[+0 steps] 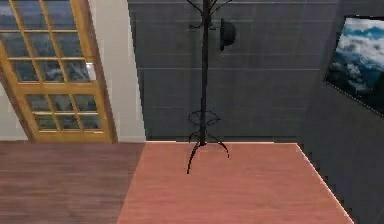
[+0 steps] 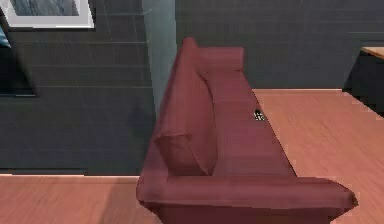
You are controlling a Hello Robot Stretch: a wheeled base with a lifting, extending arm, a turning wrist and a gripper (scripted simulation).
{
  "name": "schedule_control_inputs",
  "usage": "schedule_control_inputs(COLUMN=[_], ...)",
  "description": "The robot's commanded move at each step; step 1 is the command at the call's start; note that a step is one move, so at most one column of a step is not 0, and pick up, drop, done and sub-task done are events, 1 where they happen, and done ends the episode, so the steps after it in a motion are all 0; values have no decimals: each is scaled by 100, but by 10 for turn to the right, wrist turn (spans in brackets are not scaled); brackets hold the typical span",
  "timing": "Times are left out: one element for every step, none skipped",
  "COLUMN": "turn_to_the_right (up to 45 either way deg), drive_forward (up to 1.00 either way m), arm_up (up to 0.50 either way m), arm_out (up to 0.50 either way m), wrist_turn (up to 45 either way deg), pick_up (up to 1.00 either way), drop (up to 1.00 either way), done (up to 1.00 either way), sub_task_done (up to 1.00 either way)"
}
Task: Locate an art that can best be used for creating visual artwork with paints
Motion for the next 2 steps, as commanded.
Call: schedule_control_inputs(turn_to_the_right=[0, 450], drive_forward=[50, 0], arm_up=[0, 0], arm_out=[0, 0], wrist_turn=[0, 0], pick_up=[0, 0], drop=[0, 0], done=[0, 0], sub_task_done=[0, 0])
